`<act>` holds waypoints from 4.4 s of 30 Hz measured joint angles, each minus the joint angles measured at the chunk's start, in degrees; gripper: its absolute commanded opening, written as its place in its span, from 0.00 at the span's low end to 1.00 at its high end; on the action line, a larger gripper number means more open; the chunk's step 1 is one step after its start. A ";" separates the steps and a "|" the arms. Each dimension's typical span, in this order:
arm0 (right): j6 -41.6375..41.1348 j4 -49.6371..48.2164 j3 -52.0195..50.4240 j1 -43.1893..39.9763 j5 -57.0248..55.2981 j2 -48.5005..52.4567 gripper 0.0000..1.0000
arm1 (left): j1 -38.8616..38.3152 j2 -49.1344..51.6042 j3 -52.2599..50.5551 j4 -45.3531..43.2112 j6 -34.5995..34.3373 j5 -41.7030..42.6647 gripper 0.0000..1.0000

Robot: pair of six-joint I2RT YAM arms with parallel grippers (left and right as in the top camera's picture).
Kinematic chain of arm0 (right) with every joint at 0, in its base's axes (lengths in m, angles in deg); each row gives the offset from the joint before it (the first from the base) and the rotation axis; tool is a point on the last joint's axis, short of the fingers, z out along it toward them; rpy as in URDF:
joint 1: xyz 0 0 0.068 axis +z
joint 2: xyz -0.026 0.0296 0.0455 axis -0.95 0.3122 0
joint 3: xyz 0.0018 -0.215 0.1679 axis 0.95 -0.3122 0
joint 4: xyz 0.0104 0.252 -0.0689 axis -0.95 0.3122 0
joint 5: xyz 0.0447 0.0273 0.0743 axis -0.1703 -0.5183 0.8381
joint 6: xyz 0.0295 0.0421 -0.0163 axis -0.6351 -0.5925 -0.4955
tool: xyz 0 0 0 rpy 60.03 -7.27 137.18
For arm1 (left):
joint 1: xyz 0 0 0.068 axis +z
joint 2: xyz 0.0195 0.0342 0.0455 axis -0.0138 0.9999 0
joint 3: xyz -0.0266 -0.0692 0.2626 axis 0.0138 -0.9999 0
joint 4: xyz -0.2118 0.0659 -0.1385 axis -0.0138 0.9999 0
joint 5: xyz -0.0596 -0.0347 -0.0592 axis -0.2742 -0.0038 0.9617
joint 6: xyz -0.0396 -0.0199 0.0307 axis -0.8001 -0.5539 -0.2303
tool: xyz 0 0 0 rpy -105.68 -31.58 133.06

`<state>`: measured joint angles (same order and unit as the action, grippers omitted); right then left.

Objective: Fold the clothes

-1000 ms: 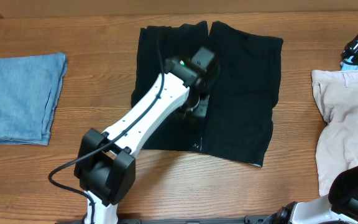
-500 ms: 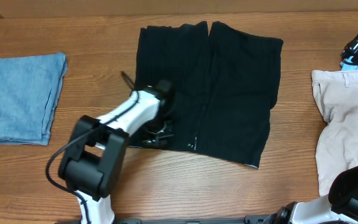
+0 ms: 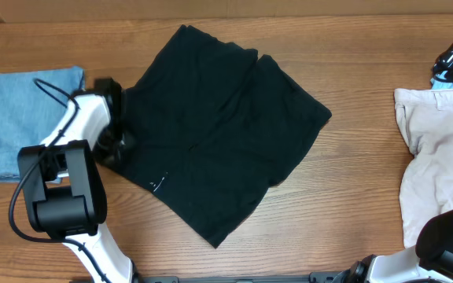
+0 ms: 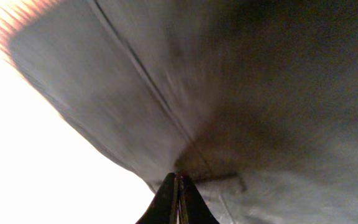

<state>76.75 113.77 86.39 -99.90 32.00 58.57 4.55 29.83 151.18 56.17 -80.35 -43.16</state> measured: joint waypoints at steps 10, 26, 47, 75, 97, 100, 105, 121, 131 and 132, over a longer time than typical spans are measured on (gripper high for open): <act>0.00 0.00 0.00 0.02 -0.02 0.00 1.00 | -12.70 1.03 40.30 13.42 2.12 6.12 0.07; -2.86 -4.28 0.00 5.42 18.64 0.04 0.84 | -14.60 1.03 40.33 7.45 1.64 10.36 1.00; -38.62 -30.10 -0.09 49.51 3.52 29.90 0.86 | -14.60 1.03 40.33 7.45 1.64 10.56 1.00; -40.04 -27.12 -0.09 49.48 -6.67 32.79 0.04 | -14.60 1.03 40.33 7.45 1.64 10.56 1.00; -37.05 6.03 0.35 33.11 -14.25 28.74 0.04 | -14.60 1.03 40.33 7.45 1.64 10.56 1.00; -37.75 11.65 0.35 33.11 -14.71 28.74 0.04 | -14.60 1.03 40.30 7.45 1.64 10.56 1.00; -39.28 17.22 0.35 33.11 -13.57 28.74 0.04 | -14.60 1.03 40.33 7.45 1.64 10.56 1.00; -23.39 31.23 34.67 30.05 -13.05 27.93 1.00 | -14.60 1.03 40.30 5.68 1.64 10.56 1.00; -23.34 39.67 39.60 8.50 -13.22 27.78 1.00 | -13.81 1.03 40.35 12.52 2.38 16.35 1.00; -23.34 39.65 39.60 7.78 -13.25 27.78 1.00 | -13.84 1.03 40.33 12.96 2.67 17.94 1.00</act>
<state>53.40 153.42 126.00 -92.12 18.75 86.35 -9.28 30.86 191.51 69.13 -77.68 -25.22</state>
